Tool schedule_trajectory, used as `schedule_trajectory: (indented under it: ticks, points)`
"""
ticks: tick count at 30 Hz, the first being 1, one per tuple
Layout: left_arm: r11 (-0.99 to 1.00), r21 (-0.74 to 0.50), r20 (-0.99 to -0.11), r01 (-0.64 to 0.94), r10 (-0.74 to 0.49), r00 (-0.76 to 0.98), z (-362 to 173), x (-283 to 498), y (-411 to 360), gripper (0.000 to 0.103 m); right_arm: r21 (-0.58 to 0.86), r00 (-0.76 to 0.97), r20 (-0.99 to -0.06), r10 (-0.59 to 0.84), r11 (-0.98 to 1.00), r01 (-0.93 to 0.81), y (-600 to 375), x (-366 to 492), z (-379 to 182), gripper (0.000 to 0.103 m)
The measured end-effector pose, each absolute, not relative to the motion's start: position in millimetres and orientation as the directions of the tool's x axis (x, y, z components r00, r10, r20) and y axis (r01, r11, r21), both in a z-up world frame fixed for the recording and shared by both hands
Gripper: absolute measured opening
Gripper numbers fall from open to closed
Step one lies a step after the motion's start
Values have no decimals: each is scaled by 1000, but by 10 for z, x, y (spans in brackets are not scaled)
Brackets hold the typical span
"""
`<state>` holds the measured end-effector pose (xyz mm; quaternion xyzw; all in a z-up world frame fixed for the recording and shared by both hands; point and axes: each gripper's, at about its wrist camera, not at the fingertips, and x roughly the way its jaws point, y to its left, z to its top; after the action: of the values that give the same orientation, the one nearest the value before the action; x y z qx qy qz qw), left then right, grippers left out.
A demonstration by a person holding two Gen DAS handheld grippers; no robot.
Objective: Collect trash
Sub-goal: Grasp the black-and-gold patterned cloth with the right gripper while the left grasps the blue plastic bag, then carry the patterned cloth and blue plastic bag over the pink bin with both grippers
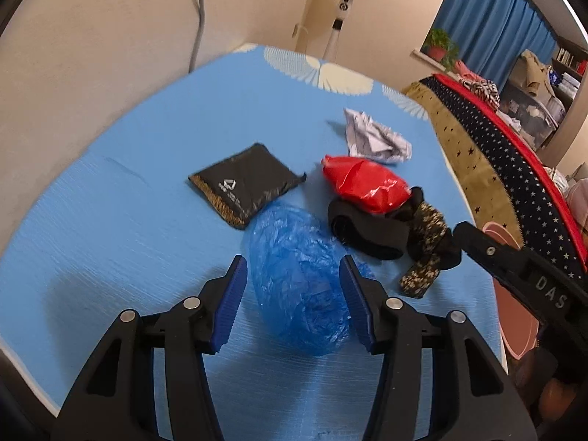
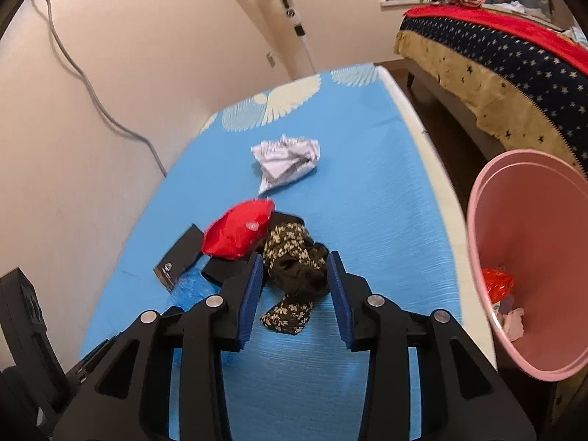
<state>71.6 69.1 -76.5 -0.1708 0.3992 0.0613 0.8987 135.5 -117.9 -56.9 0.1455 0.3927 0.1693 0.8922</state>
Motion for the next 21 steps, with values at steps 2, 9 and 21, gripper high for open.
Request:
schedule_trajectory:
  ticks: [2,9,21]
  points:
    - [932,-255,-743,-256,-20,669,-784,727,707,51,389,617,-668,416,902,-187,-1146,1409,-629,37]
    - [929,-288,-764,-232,-77,641,-853,791,697,25,360,596,-693,407,910,-204,-1047,1484,-699,31]
    - [953,-238,-644,-189,-9,765,-402,665,670,2,316,642,-682,350,933,-173,-1286,1326,-534,14]
